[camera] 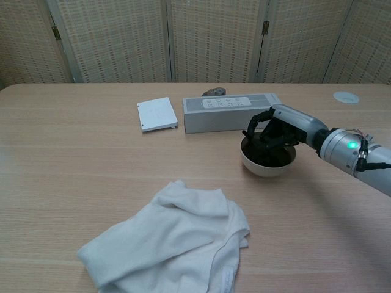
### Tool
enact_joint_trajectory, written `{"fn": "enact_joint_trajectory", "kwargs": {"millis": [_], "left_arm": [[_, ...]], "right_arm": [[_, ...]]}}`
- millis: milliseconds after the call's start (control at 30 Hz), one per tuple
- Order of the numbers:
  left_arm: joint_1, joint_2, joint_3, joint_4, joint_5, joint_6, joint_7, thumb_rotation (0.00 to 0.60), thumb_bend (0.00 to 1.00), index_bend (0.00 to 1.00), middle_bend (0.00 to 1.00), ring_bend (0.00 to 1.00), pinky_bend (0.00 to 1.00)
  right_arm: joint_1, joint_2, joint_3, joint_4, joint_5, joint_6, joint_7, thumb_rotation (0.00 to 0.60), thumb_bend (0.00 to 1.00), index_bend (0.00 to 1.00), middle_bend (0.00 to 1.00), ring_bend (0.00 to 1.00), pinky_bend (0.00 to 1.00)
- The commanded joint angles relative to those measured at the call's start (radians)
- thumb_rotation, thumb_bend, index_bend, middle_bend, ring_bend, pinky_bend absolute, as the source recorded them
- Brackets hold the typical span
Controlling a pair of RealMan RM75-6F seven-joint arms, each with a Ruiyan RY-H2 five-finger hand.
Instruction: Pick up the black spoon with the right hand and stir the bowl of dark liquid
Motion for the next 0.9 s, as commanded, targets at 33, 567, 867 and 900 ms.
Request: {"fn": "enact_joint_trajectory", "kwargs": {"millis": [33,567,867,900], "left_arm": [[0.002,0.000,0.001,0.001,-0.002,0.001,-0.001,0.600,0.16,0.09,0.03,0.09,0.16],[0.009,-0.003,0.003,0.016,-0.008,0.001,-0.014,0.600,0.16,0.09,0.03,0.09,0.16],[0.002,-0.007,0.001,0.013,-0.005,-0.006,-0.006,0.600,0.16,0.09,0.03,0.09,0.16],[0.002,-0.007,0.001,0.013,-0.005,-0.006,-0.005,0.600,0.16,0.09,0.03,0.09,0.16]], "right_arm": [[0.016,-0.020,0.003,0.020,-0.005,-0.008,0.006,0.600,0.44,0.78,0.95,1.00,1.00],[-0.014,-0.026,-0.048,0.006,-0.044,0.037,0.048,0.600,0.44,0.79,0.95,1.00,1.00],[-0.041,0.007,-0.055,-0.005,-0.041,0.055,0.054,0.600,0.44,0.79,0.95,1.00,1.00],[-0.041,0.009,-0.053,-0.003,-0.038,0.054,0.053,0.600,0.44,0.79,0.95,1.00,1.00]]}}
